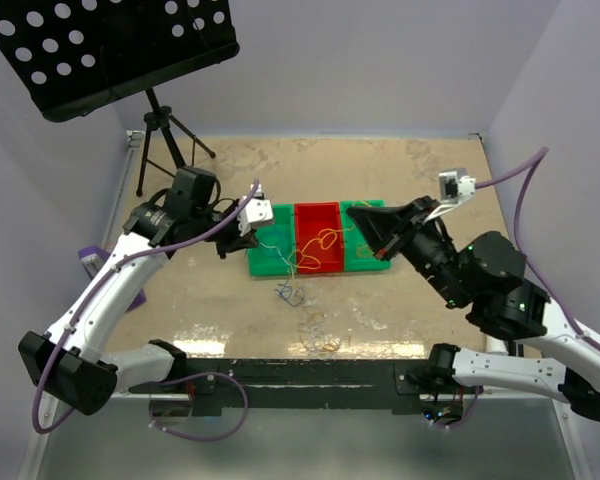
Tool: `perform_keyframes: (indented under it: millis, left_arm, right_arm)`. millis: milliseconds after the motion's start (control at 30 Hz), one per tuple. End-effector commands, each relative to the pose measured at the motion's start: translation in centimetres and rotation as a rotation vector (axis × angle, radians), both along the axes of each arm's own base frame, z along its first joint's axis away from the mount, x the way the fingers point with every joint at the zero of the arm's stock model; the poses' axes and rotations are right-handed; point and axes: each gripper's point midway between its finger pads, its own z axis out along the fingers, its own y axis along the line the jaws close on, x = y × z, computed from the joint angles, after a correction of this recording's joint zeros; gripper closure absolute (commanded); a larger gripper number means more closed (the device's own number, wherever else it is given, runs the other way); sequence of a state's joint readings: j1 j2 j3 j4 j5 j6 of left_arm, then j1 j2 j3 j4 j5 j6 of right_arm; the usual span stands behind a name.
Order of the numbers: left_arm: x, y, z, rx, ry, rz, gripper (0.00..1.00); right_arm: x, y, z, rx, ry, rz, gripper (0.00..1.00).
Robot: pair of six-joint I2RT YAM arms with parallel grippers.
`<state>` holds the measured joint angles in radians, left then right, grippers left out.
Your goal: Untangle the cables
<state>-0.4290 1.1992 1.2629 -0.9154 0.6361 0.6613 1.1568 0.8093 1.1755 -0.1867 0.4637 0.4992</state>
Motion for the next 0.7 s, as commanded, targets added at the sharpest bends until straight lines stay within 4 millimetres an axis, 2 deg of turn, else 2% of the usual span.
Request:
perform_keyframes:
  millis: [0, 67, 133, 267, 367, 500, 667]
  left_arm:
    - [1.8, 1.1, -1.8, 0.066, -0.056, 0.088, 1.00]
    - [2.0, 2.0, -3.6, 0.119, -0.053, 0.111, 1.00]
    - [1.6, 2.3, -4.4, 0.135, -0.047, 0.107, 1.00]
    - [1.5, 2.8, -5.1, 0.148, -0.066, 0.107, 1.00]
    - [1.6, 3.7, -6.5, 0.204, -0.065, 0.124, 1.00]
    - [1.6, 4.7, -8.6, 0.263, -0.062, 0.138, 1.00]
    - [1.4, 5.4, -10.3, 0.301, -0.053, 0.141, 1.00]
  right_arm:
    - [0.5, -3.8, 2.3, 0.023, -0.007, -0.121, 1.00]
    - [0.7, -5.2, 3.3, 0.048, -0.008, -0.168, 1.00]
    - [0.9, -6.1, 3.8, 0.062, -0.012, -0.203, 1.00]
    - [1.9, -8.1, 3.7, 0.042, 0.019, -0.322, 1.00]
    - [1.8, -10.9, 5.7, 0.075, 0.016, -0.399, 1.00]
    - [0.8, -15.4, 8.9, 0.166, -0.012, -0.462, 1.00]
    - [0.2, -18.5, 10.4, 0.205, -0.018, -0.519, 1.00]
